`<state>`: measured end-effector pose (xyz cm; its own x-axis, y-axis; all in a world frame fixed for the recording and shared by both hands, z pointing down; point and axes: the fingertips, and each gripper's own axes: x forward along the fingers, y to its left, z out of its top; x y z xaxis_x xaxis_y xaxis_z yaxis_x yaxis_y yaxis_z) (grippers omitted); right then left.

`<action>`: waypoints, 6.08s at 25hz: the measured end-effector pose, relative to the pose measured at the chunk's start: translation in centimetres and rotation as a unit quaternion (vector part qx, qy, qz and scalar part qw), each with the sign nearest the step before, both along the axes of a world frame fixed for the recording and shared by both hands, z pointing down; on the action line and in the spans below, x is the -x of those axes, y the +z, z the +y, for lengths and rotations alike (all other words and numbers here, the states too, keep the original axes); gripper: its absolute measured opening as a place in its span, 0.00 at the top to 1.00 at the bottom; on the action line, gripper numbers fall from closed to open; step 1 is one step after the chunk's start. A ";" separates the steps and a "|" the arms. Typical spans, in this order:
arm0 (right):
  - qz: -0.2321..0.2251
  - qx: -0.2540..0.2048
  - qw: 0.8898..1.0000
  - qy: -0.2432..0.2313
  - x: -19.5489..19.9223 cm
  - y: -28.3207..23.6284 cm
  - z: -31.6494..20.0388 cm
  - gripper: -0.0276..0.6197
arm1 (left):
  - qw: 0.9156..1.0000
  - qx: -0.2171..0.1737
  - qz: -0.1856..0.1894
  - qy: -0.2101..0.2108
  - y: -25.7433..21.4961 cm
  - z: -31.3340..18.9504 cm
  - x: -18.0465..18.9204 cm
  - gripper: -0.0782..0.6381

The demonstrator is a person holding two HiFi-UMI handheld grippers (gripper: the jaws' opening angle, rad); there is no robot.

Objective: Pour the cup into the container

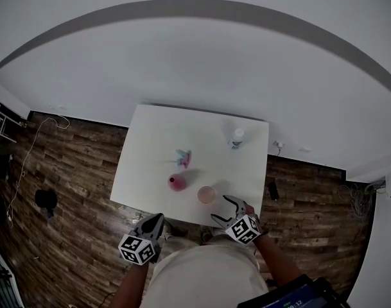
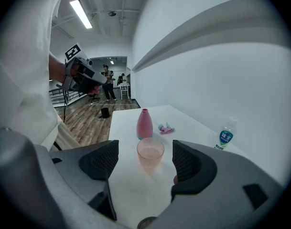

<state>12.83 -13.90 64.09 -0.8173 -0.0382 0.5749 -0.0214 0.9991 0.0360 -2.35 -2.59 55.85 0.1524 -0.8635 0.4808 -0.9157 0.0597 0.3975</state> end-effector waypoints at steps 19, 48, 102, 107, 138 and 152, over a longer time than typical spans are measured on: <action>0.036 0.014 0.999 -0.002 1.8 5.6 -1.1 0.44 | 1.000 0.022 0.003 -0.018 1.4 0.3 1.2 0.88; 0.065 0.004 0.997 -0.031 4.7 11.0 -2.2 0.44 | 0.999 0.042 0.020 -0.025 3.3 -1.9 2.1 0.88; 0.054 -0.010 0.998 -0.027 7.9 15.1 -1.9 0.40 | 0.995 0.076 -0.001 -0.069 3.1 2.2 3.1 0.88; 0.060 0.003 0.998 -0.020 7.7 15.2 -2.1 0.40 | 0.995 0.076 0.000 -0.071 3.3 2.2 3.1 0.88; 0.110 0.044 0.987 0.108 9.4 2.3 0.0 0.40 | 0.993 0.038 -0.019 0.109 2.4 -2.8 9.5 0.88; 0.146 0.082 0.967 0.192 12.8 -2.0 2.0 0.40 | 0.969 0.043 0.003 0.245 4.8 -4.8 10.8 0.88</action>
<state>0.02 -11.87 62.04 -0.5630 -0.1951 0.8031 -0.4047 0.9124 -0.0621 -13.20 -7.36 60.66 0.5369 -0.6441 0.5449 -0.8400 -0.3485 0.4158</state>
